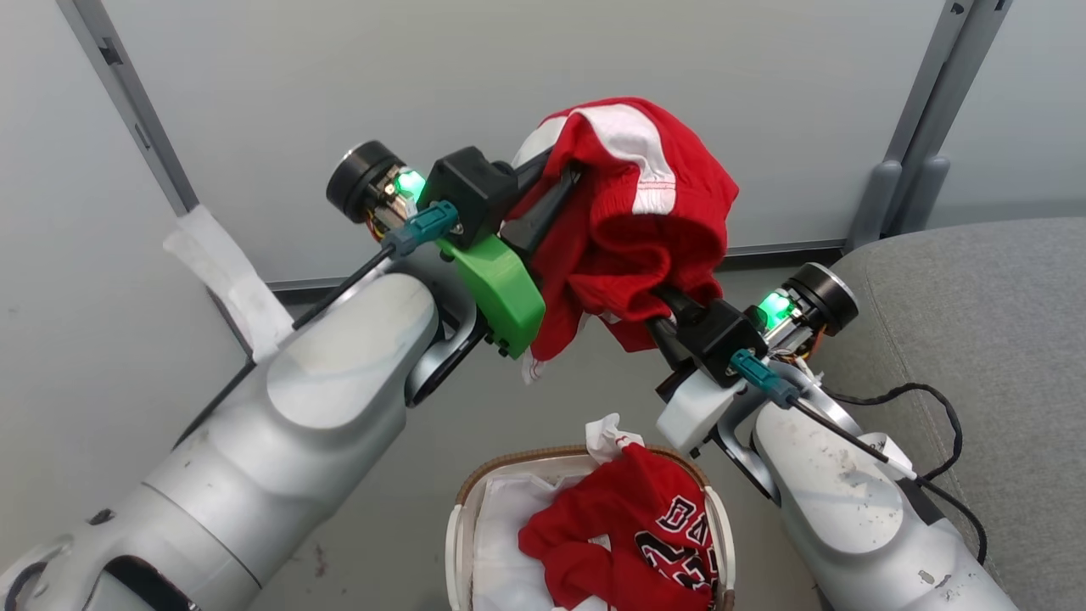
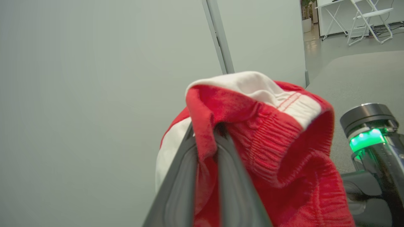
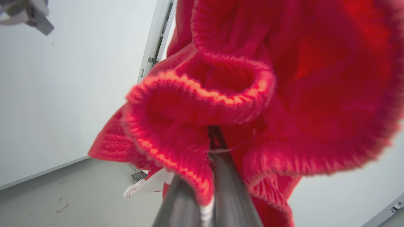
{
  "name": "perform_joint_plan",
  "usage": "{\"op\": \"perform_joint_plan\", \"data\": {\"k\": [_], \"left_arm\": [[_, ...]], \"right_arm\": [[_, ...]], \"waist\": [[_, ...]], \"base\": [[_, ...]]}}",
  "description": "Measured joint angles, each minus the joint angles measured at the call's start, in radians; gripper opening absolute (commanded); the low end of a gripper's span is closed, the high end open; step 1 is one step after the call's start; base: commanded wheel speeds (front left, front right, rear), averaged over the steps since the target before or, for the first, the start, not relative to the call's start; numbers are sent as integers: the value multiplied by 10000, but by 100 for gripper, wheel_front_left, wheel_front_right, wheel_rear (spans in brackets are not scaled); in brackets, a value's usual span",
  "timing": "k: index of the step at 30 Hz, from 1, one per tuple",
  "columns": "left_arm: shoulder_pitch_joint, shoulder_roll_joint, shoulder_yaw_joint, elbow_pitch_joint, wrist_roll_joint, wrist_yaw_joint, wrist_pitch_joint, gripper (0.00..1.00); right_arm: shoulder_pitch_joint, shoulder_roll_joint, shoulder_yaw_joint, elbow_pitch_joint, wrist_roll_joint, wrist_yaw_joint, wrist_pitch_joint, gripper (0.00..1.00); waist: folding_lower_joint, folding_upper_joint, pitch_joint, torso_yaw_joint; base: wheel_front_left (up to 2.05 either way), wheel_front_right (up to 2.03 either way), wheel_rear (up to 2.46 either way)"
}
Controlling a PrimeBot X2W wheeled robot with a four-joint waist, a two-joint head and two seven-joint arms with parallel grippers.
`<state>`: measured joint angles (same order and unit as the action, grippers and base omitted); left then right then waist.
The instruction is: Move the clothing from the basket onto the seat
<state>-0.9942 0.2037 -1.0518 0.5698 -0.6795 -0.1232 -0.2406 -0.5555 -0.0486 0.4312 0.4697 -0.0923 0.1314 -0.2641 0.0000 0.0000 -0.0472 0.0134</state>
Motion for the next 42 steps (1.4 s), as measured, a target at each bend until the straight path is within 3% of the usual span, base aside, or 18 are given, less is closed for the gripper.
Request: {"op": "perform_joint_plan", "data": {"k": [1,11,19,31,42], "left_arm": [[134,-19,33,46,-59,10,-48,100],[1997,-385,571,174,-332,140,-205,100],[3854,-533,1850,-499,337,217,-221,100],[5529,-721,3526,-1281,1488,0,-236,100],[6147,-1116,3988,-1542,2148,-46,-236,100]], "right_arm": [[35,2,-33,-81,54,0,0,0],[277,2,-813,-815,314,0,0,0],[383,2,-1519,-1007,190,0,0,0],[517,-2,-2027,-1087,44,0,0,0],[247,-2,-2794,-1212,-282,0,0,0]], "waist": [[0,0,7,-11],[0,0,160,-105],[0,0,313,-133],[0,0,478,-216],[0,0,703,-1191]], "base": [[0,0,0],[0,0,0],[0,0,0],[0,0,0],[0,0,0]]}}
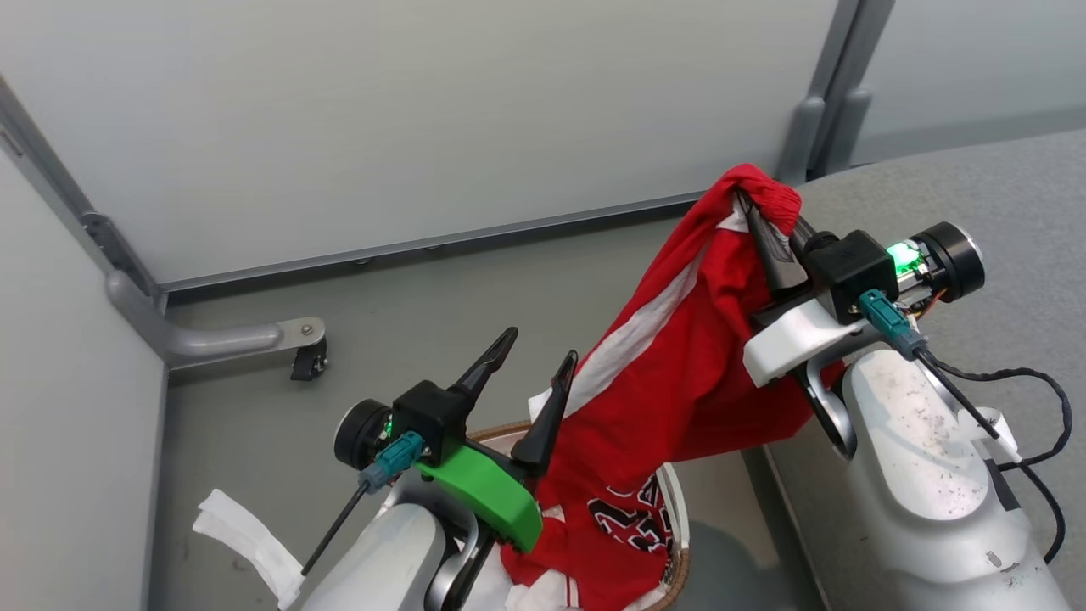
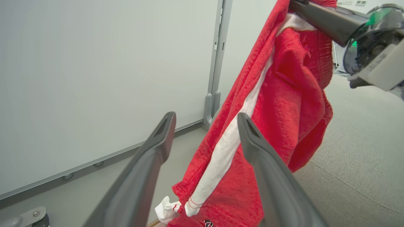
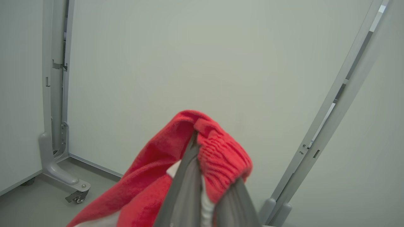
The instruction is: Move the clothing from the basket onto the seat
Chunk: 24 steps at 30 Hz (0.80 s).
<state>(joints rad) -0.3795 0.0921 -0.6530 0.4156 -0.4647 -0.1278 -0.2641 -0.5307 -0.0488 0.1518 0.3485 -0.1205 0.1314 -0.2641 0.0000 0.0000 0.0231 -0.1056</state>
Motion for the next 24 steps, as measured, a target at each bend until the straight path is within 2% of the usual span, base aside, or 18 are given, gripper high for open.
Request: {"op": "perform_joint_plan", "data": {"k": [15,24], "left_arm": [[-540,-196,-573,-290,349,-10,0,100],[-908,-115,-901,-347,355,-12,0,100]], "right_arm": [[-123,-121,-1482,-299,-529,0,0,0],[-917,-727,-2082,-182,-497,0,0,0]], "waist": [[0,1,916,-2391],[0,1,1842,-2894]], "base": [[0,0,0],[0,0,0]]}}
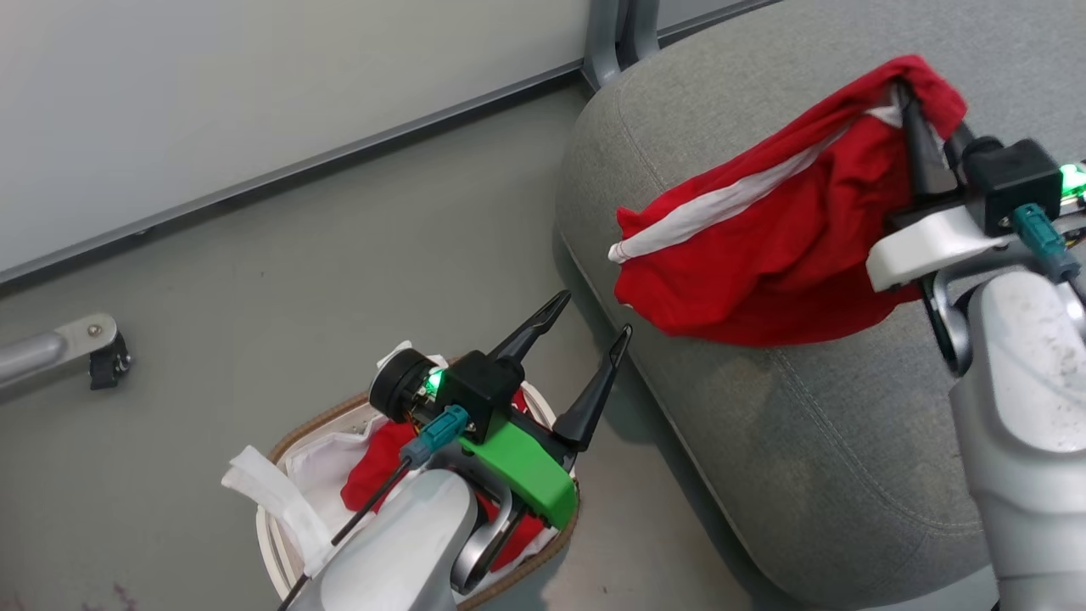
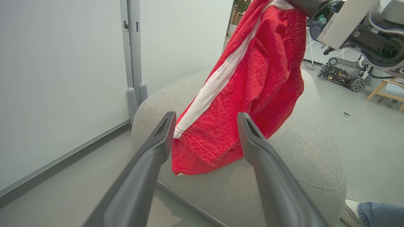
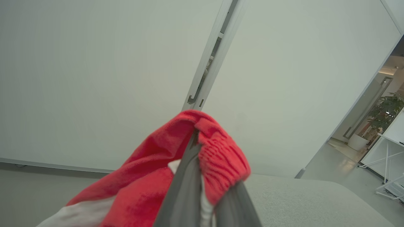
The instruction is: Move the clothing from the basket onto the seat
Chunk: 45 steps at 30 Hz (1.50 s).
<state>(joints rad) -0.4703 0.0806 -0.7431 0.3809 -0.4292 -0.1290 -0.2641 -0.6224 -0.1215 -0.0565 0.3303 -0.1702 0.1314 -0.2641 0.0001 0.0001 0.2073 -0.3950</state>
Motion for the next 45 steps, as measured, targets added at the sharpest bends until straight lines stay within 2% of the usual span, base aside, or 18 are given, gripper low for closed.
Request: {"op": "perform_joint_plan", "data": {"k": [5,10,15,22,26,32,41,43,44,45], "left_arm": [[-298,213,-230,-67,8,0,0,100],[-766,385,-238,-198,67,0,-2,100],[-1113,585,-136,-360,196,0,0,100],[-1742,665,-25,-663,577,0,0,100],[-1967,729,-29,-777,690,0,0,100],[-2043,826,44,-796,842,0,0,100],[-2042,780,155,-727,895,0,0,100],[-2018,775,192,-694,894,0,-2,100],[-1987,771,203,-652,894,0,0,100],[-1945,755,209,-612,884,0,0,100]], "right_arm": [[-1238,-968,-58,548,6,2,0,0],[-3195,-2334,-332,1300,113,2,8,0],[-4814,-3507,-853,1356,81,0,240,0],[-5454,-4422,-1910,1567,15,0,259,0],[-5035,-4282,-2234,2272,-286,0,169,0],[-4165,-3196,-2713,3331,-656,0,27,0],[-2897,-2054,-2966,3275,-583,2,23,0],[-2693,-1933,-3028,3114,-516,2,21,38],[-2533,-1850,-3053,3041,-504,0,21,85],[-2356,-1764,-3076,2984,-502,0,21,100]], "waist": [[0,0,540,94],[0,0,1179,421],[1,0,1966,787],[1,0,3260,1310],[1,0,3957,1596],[3,0,4896,1998],[1,0,5316,2365],[1,0,5232,2354],[1,0,5166,2338],[1,0,5094,2324]], "base": [[0,0,0],[0,0,0],[0,0,0],[0,0,0],[0,0,0],[0,0,0],[0,0,0],[0,0,0],[0,0,0],[0,0,0]]}}
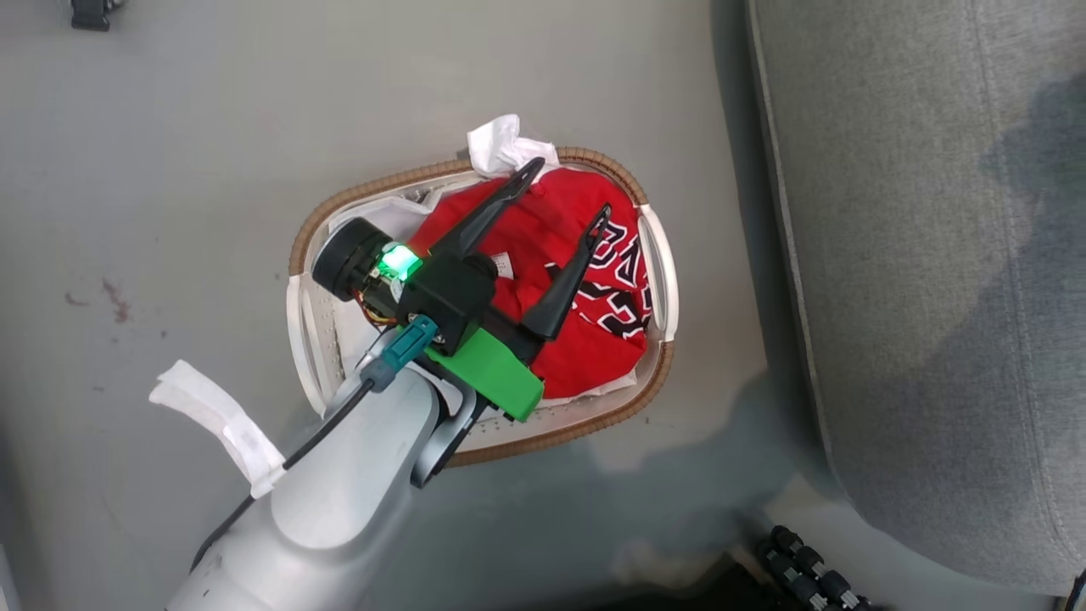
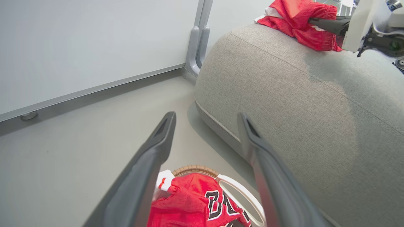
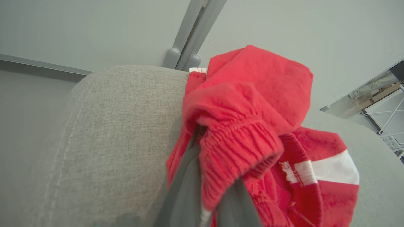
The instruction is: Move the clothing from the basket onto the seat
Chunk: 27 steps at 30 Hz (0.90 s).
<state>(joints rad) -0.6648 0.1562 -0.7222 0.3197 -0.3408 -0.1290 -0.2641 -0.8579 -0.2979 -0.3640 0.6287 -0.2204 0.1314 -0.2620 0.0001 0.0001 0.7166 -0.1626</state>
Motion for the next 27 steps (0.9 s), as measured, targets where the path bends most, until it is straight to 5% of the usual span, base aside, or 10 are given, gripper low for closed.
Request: {"op": "perform_joint_plan", "data": {"k": [14,27], "left_arm": [[940,-391,800,92,-410,0,0,100],[2692,-788,2690,-100,-328,0,0,100]], "right_arm": [[2217,581,932,-1108,221,0,-12,100],[2705,715,1825,-1582,343,0,-12,100]], "waist": [[-1,0,-1476,86],[-2,-1,-3587,507]], "base": [[0,0,0],[0,0,0]]}}
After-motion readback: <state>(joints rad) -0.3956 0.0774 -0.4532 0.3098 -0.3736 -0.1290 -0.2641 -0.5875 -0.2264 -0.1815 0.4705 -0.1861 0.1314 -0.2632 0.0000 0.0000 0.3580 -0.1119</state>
